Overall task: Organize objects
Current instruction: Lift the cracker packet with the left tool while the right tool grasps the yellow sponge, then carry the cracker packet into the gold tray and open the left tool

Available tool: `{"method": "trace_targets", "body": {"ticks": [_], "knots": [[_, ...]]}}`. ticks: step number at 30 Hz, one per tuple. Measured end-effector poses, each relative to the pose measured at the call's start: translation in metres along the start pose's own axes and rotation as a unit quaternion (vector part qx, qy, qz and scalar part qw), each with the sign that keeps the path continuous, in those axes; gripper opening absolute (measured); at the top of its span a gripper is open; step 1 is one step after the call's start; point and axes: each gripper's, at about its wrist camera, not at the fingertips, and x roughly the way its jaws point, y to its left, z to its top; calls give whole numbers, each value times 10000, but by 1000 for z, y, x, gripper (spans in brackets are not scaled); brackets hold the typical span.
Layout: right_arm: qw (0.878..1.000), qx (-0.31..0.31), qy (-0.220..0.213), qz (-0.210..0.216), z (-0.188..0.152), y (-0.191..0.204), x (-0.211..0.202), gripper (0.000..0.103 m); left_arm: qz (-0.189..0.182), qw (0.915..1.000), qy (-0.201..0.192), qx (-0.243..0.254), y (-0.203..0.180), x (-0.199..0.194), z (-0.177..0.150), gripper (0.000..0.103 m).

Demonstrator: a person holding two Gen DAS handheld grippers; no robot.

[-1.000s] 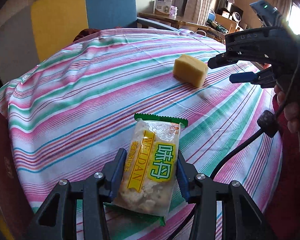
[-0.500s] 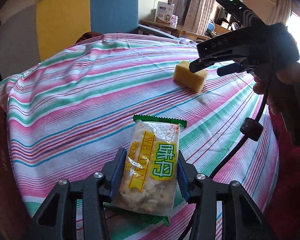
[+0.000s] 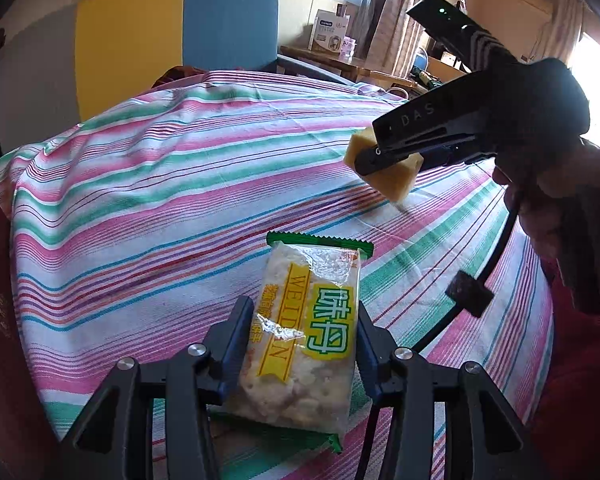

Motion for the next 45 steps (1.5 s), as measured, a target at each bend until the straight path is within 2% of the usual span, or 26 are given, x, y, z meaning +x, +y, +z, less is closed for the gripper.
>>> {"method": "trace_targets", "body": {"ticks": [2,5,10,12,22,26,37,42,45], "knots": [[9999,5,-18,144,-10,4,-1,54,-26,10000,-7,-22,1,0,0,49],[9996,57,232,145,-18,8,9,54,-28,10000,-9,-41,1,-2,0,47],[9997,-12,166,171,-19,10,8,55,251,9997,41,-43,-2,-12,0,47],[9997,-111,161,140,-19,12,10,55,252,9996,28,-130,-2,-21,1,47],[9992,-376,106,-43,-17,17,9,55,730,9953,-633,-114,-6,-96,9,47],[9988,-464,92,-107,-15,20,8,55,963,9923,-743,-231,3,-118,4,47],[9980,-600,32,-206,-21,24,7,55,1505,9817,-900,-736,42,-158,-13,47],[9977,-640,-1,-242,-27,22,2,55,1638,9757,-1021,-1036,69,-179,-23,45],[9974,-666,-8,-272,-24,29,12,55,1651,9673,-1138,-1551,102,-199,-31,45]]}}
